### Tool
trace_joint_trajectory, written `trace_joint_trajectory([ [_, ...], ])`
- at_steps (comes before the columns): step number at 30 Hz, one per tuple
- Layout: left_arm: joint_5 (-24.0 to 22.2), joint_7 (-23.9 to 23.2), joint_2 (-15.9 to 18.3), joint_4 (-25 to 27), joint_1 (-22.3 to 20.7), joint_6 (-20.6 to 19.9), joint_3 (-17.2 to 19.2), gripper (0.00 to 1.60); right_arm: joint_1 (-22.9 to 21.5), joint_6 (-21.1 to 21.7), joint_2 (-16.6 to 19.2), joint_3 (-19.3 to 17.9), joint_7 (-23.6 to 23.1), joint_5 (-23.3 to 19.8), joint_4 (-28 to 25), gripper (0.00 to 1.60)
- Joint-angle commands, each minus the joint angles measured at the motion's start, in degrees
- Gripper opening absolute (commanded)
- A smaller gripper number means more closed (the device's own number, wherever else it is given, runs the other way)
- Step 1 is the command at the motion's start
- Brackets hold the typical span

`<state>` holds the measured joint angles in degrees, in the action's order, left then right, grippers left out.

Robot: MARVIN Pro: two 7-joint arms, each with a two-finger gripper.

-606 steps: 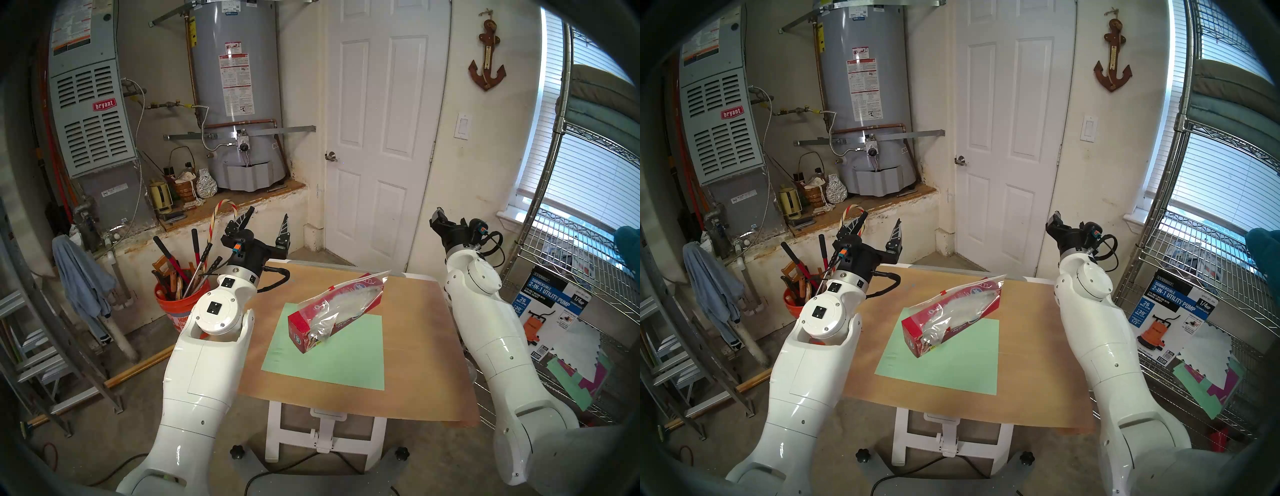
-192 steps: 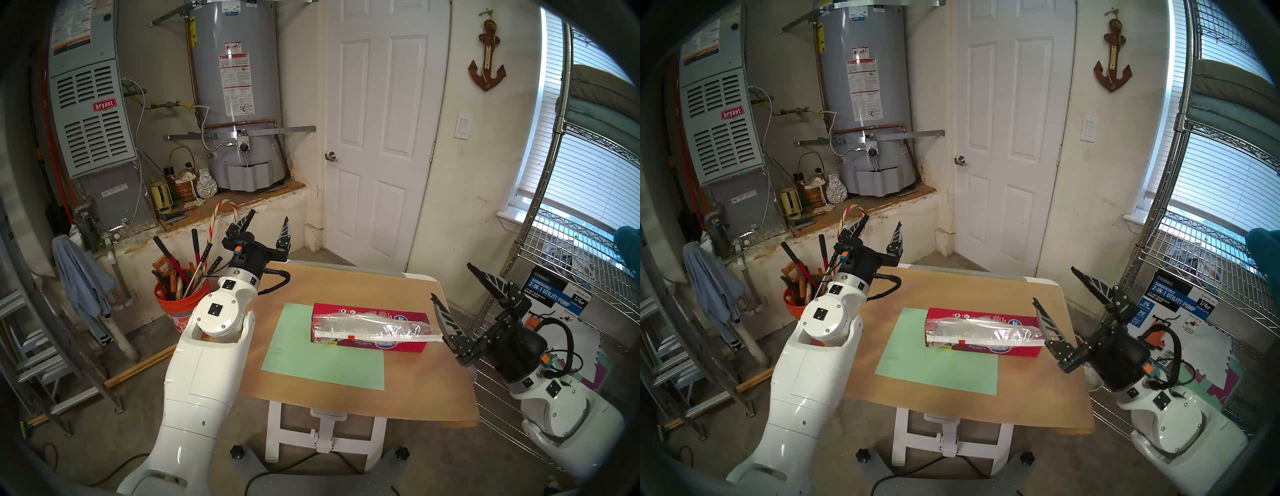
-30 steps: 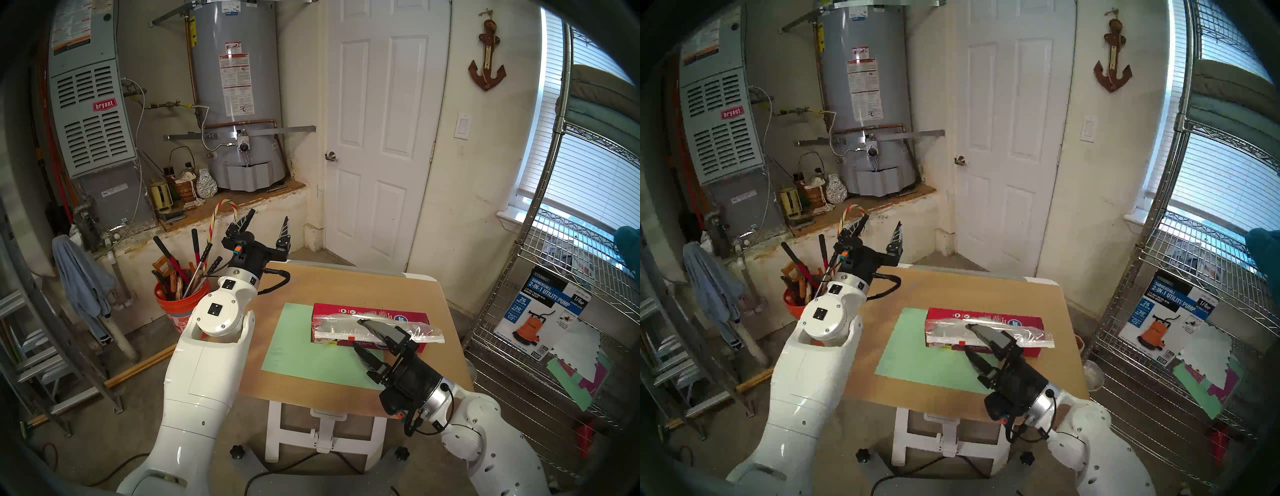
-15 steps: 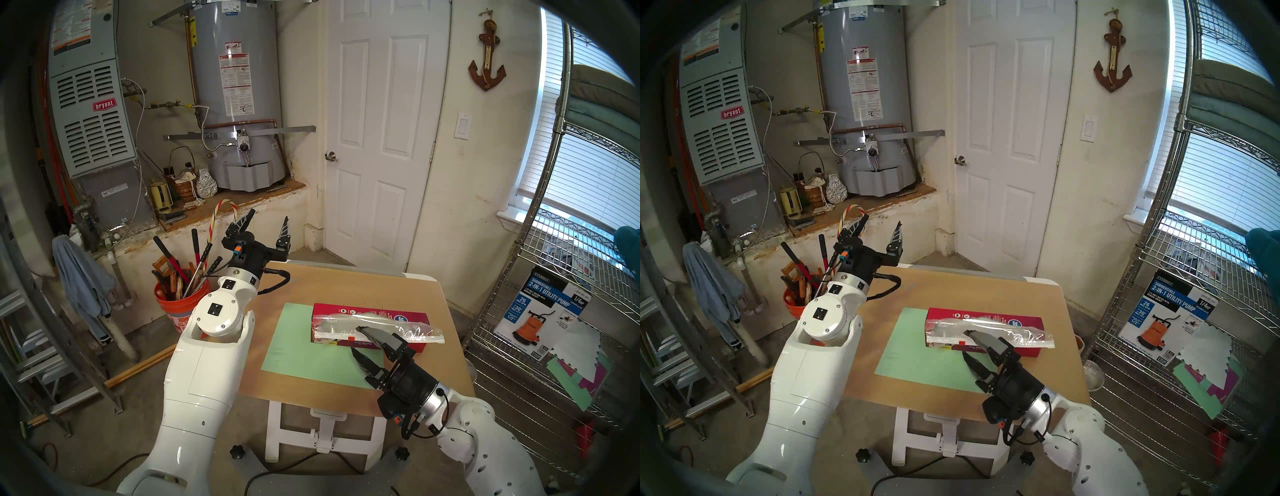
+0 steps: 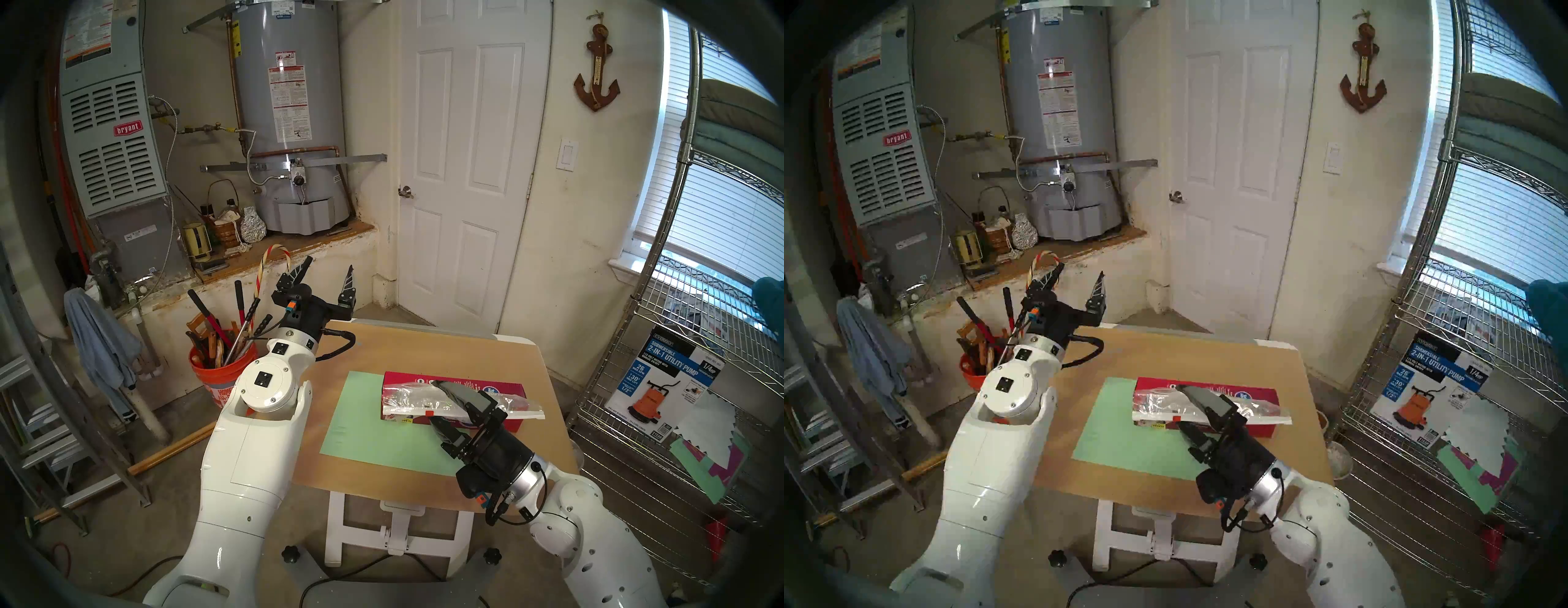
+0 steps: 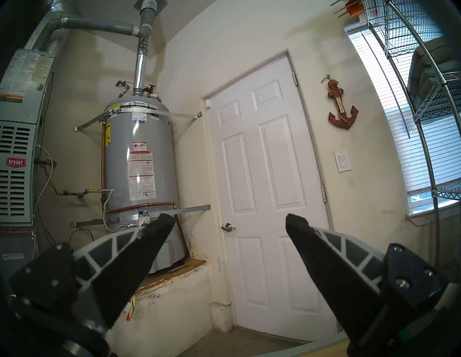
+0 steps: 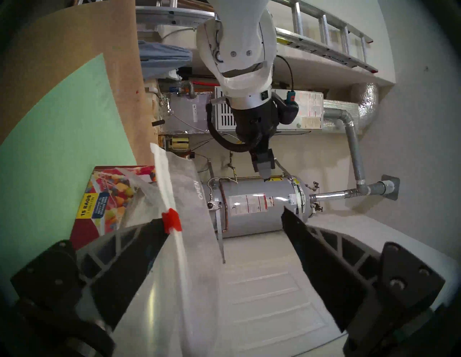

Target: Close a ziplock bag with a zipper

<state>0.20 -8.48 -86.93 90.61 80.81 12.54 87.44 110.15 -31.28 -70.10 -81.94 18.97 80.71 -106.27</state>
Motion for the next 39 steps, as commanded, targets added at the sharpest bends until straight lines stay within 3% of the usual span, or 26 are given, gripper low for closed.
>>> trace_joint_trajectory([
  [1, 0.09, 0.02, 0.08, 1.34, -0.70, 0.16, 0.06, 1.60, 1.09, -0.16, 0.18, -1.01, -1.40, -1.65, -4.90, 1.60],
  [14, 0.10, 0.03, 0.08, 1.37, -0.68, 0.13, 0.06, 1.60, 2.49, -2.61, 1.24, -2.76, -4.32, -5.07, -6.54, 1.60],
  [39, 0.09, 0.02, 0.08, 1.35, -0.69, 0.15, 0.06, 1.60, -4.06, -5.16, 0.74, -0.93, -8.69, -7.04, -5.78, 1.60],
])
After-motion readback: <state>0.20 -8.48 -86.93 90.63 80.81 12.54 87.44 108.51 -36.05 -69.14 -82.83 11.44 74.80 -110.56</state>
